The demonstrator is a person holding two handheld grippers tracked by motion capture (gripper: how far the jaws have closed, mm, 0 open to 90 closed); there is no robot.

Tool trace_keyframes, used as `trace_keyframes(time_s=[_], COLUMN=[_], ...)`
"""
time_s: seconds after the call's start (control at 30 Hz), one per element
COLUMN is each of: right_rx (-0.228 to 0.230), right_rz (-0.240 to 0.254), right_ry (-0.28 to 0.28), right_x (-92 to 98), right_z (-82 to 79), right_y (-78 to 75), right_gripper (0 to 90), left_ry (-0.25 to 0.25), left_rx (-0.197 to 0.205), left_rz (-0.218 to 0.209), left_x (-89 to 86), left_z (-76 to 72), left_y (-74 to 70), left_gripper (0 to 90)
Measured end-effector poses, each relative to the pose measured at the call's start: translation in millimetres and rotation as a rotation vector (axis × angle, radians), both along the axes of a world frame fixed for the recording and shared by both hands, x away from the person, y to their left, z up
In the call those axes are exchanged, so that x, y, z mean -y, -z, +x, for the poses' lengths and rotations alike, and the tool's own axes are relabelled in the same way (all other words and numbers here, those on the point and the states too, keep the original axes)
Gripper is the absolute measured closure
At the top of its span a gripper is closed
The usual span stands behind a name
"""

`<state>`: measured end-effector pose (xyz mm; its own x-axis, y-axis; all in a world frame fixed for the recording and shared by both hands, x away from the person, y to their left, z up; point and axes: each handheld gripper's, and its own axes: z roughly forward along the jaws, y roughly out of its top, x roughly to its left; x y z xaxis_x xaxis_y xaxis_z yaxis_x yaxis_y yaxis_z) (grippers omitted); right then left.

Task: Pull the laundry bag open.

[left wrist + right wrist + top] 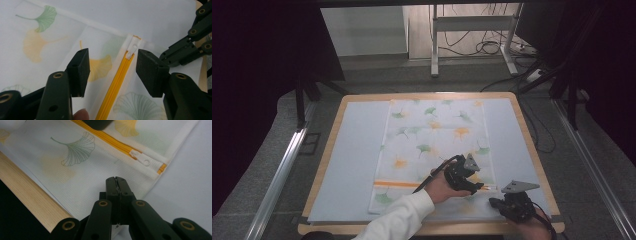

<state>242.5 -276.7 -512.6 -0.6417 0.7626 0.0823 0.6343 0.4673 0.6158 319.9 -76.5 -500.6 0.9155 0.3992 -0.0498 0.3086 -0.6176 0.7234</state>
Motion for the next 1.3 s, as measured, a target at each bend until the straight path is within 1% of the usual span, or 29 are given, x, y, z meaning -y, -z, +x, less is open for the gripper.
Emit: trace_keyframes(time_s=[0.2, 0.33, 0.43, 0.53, 0.57, 0.67, 0.77, 0.87, 0.9, 0.97, 1.07, 1.13, 1.2, 1.27, 1.3], right_rx=[-0.002, -0.005, -0.006, -0.008, -0.008, -0.007, -0.009, -0.01, -0.007, -0.007, -0.009, -0.01, -0.011, -0.012, -0.013], right_rz=[0.004, 0.008, 0.008, 0.009, 0.009, 0.008, 0.009, 0.009, 0.009, 0.009, 0.011, 0.012, 0.013, 0.013, 0.014], right_ry=[-0.001, -0.005, -0.01, -0.01, -0.01, -0.012, -0.012, -0.012, -0.015, -0.015, -0.016, -0.015, -0.016, -0.014, -0.014], right_x=[0.3, 0.4, -0.3, -0.2, -0.2, -0.3, -0.2, 0.0, 0.1, 0.1, 0.4, 0.5, 0.6, 0.5, 0.4], right_z=[0.3, 0.5, 0.3, 0.3, 0.4, 0.3, 0.2, 0.4, 0.7, 0.7, 0.9, 1.0, 1.1, 1.0, 0.9], right_y=[0.2, 0.4, 0.4, 0.4, 0.4, 0.4, 0.4, 0.5, 0.6, 0.6, 0.6, 0.7, 0.8, 0.7, 0.7], right_gripper=[89.2, 89.2, 89.2, 89.2, 89.2, 89.2, 89.2, 89.2, 89.2, 89.2, 89.2, 89.2, 89.2, 89.2, 89.2], left_ry=[0.035, 0.052, 0.06, 0.067, 0.066, 0.086, 0.093, 0.1, 0.093, 0.101, 0.109, 0.11, 0.117, 0.116, 0.117], left_rx=[0.002, 0.009, 0.019, 0.015, 0.012, 0.008, -0.007, -0.001, -0.005, -0.004, 0.003, -0.013, -0.03, -0.037, -0.037], left_rz=[0.026, 0.025, 0.025, 0.026, 0.025, 0.035, 0.038, 0.053, 0.045, 0.051, 0.067, 0.054, 0.053, 0.053, 0.054], left_x=[15.6, 22.9, 25.5, 27.5, 28.4, 31.3, 34.2, 37.0, 38.2, 40.0, 42.5, 43.2, 42.9, 42.9, 42.9], left_z=[3.1, 3.5, 3.3, 3.8, 3.6, 3.8, 4.1, 4.4, 3.6, 3.3, 3.0, 4.4, 6.5, 7.6, 7.9], left_y=[5.9, 7.8, 8.2, 8.6, 9.0, 10.9, 13.3, 15.1, 15.6, 16.6, 19.0, 20.1, 19.8, 19.3, 18.9], left_gripper=[48.2, 49.6, 51.0, 52.5, 53.0, 54.4, 57.0, 58.3, 58.6, 58.7, 59.4, 60.5, 63.3, 65.9, 69.3])
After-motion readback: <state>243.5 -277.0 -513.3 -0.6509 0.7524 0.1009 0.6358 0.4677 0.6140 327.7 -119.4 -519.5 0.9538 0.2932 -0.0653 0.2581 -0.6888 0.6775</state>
